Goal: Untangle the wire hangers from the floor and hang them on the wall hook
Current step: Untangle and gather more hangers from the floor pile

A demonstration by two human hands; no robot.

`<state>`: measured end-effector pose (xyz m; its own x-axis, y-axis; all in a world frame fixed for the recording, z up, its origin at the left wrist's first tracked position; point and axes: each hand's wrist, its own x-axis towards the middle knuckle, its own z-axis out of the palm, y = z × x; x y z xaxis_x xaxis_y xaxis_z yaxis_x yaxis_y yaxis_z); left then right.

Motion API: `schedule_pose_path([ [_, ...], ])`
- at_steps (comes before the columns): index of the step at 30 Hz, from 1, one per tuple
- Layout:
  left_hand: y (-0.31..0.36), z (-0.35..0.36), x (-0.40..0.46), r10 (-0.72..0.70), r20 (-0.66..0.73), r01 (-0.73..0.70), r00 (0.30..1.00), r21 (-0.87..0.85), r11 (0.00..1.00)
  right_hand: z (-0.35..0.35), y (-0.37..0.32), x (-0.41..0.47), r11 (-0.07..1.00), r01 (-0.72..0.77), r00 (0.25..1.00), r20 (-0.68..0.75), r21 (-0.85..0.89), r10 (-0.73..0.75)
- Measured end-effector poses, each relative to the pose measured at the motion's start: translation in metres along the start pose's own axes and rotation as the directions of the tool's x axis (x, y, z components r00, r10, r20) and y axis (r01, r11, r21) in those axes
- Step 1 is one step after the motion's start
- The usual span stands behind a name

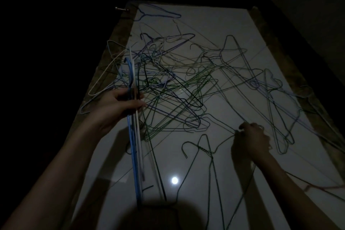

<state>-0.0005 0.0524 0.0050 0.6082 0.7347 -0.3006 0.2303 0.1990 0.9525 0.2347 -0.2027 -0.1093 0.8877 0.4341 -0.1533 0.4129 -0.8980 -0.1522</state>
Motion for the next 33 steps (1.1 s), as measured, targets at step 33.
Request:
schedule_pose_path([
  [33,-0.015,-0.02,0.004,-0.016,-0.108,0.023,0.994,0.063,0.998,0.021,-0.097,-0.004,0.787,0.277,0.884,0.176,0.551,-0.434],
])
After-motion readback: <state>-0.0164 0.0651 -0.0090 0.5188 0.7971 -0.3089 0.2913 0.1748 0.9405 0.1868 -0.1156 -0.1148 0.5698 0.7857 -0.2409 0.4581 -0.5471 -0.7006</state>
